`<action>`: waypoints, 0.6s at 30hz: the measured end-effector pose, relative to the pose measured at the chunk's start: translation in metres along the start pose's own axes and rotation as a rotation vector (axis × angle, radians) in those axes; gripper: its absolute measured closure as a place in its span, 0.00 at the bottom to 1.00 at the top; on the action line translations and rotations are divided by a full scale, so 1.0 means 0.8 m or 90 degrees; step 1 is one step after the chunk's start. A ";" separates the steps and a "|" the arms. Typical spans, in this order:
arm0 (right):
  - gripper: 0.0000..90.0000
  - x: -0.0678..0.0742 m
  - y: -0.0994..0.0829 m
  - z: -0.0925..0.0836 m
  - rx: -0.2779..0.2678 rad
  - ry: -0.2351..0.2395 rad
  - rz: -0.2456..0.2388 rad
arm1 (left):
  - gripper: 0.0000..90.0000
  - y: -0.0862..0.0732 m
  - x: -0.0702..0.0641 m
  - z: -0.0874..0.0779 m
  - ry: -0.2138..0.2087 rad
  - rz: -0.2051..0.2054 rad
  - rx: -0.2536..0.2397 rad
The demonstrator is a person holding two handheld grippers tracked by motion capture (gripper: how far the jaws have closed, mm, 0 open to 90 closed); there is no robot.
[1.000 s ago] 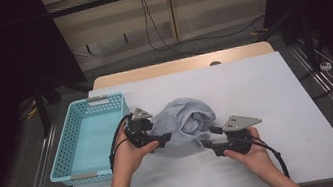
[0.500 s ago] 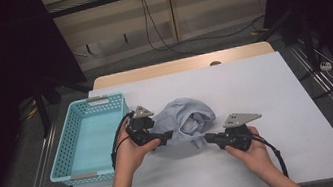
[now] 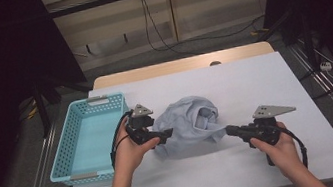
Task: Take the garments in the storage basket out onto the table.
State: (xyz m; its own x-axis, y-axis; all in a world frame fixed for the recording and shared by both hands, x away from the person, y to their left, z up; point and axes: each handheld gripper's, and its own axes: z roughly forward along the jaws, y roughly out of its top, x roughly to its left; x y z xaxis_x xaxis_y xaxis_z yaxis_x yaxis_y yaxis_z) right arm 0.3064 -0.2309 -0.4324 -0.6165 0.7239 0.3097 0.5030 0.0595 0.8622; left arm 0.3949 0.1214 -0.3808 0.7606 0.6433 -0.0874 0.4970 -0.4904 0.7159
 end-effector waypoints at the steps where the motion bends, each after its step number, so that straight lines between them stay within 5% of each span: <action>1: 1.00 -0.004 0.000 -0.005 -0.005 -0.007 0.003 | 0.23 0.000 0.000 0.000 -0.002 -0.002 0.002; 11: 1.00 -0.045 -0.002 -0.031 -0.034 -0.054 0.061 | 0.23 0.001 -0.005 0.004 -0.009 0.000 0.000; 18: 1.00 -0.037 -0.001 -0.019 -0.015 -0.056 0.032 | 0.23 -0.001 -0.009 0.009 -0.017 0.004 0.010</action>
State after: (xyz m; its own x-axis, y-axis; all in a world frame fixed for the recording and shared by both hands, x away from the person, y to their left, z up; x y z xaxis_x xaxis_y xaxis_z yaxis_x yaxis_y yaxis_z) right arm 0.3150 -0.2625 -0.4359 -0.5347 0.7835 0.3167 0.5171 0.0069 0.8559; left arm 0.3919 0.1127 -0.3860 0.7748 0.6241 -0.1009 0.4982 -0.5043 0.7053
